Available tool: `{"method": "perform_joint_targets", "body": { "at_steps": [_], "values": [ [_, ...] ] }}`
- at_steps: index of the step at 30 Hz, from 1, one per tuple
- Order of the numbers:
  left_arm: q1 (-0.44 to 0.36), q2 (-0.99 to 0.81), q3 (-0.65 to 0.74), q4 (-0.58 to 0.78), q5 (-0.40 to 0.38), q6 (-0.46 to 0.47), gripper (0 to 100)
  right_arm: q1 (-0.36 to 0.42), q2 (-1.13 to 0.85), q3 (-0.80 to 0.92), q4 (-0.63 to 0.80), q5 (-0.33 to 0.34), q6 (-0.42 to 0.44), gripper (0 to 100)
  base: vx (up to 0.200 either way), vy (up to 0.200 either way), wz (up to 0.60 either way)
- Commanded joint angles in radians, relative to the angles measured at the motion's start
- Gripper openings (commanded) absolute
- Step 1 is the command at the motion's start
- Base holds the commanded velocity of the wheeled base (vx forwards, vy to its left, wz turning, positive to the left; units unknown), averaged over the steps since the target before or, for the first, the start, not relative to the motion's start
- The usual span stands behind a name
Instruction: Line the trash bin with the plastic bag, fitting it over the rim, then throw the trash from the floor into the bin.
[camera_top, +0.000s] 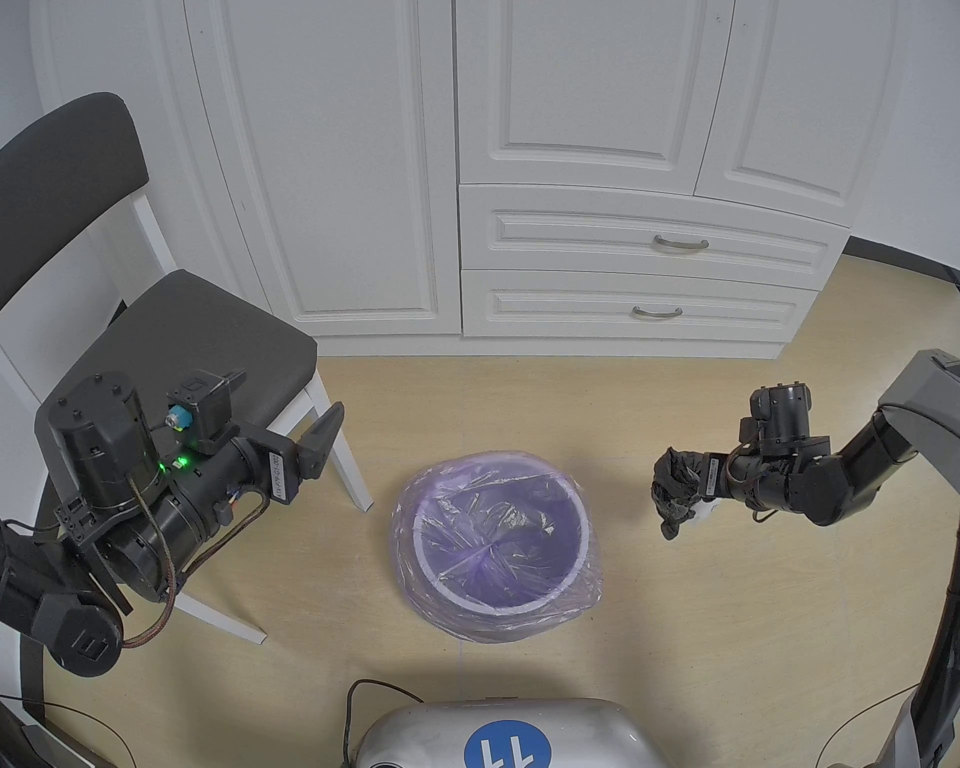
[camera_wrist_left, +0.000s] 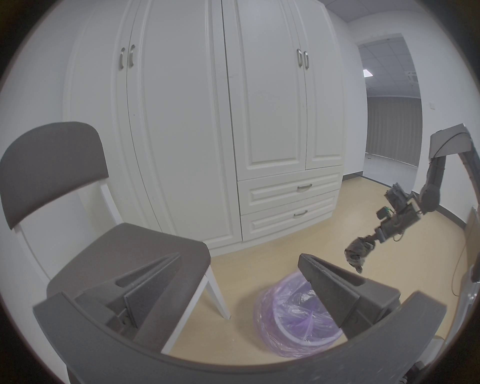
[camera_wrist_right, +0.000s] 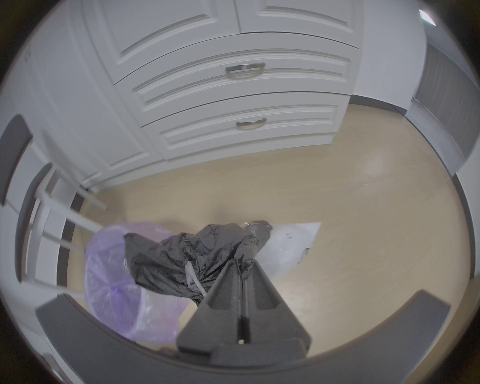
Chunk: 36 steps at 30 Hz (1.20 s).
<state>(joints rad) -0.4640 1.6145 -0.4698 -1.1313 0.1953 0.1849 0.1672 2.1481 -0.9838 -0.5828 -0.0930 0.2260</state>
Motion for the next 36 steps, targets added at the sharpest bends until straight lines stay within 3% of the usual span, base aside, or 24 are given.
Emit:
{"method": "perform_joint_targets", "body": {
  "at_steps": [1,3,8,18,22,27,30,33,36],
  "values": [
    [-0.001,-0.077,0.005,0.001,-0.001,0.018,100,0.08,-0.22,0.205,-0.009,-0.024,-0.089,0,0.0,0.0,0.0],
    [-0.008,-0.077,-0.001,0.002,-0.005,0.022,100,0.101,-0.29,0.271,-0.009,-0.071,-0.128,0,0.0,0.0,0.0],
    [-0.041,-0.073,-0.01,0.011,-0.01,0.025,100,0.172,-0.381,0.326,-0.009,-0.09,-0.135,0,0.0,0.0,0.0],
    [-0.039,-0.074,0.008,0.01,-0.01,0.019,100,0.19,-0.432,0.347,-0.009,-0.137,-0.149,0,0.0,0.0,0.0],
    [-0.03,-0.084,-0.024,-0.004,-0.001,0.025,100,0.273,-0.499,0.389,-0.038,-0.136,-0.149,0,0.0,0.0,0.0],
    [-0.038,-0.173,-0.024,0.002,-0.001,0.077,100,0.406,-0.505,0.442,-0.226,-0.137,-0.134,0,0.0,0.0,0.0],
    [-0.035,-0.212,-0.03,-0.001,0.001,0.087,100,0.48,-0.468,0.424,-0.276,-0.139,-0.077,0,0.0,0.0,0.0],
    [-0.033,-0.268,-0.021,0.002,-0.001,0.128,100,0.557,-0.404,0.329,-0.27,-0.14,0.082,0,0.0,0.0,0.0],
    [-0.031,-0.314,-0.009,0.007,-0.001,0.163,100,0.584,-0.349,0.244,-0.267,-0.133,0.248,0,0.0,0.0,0.0]
  ]
}}
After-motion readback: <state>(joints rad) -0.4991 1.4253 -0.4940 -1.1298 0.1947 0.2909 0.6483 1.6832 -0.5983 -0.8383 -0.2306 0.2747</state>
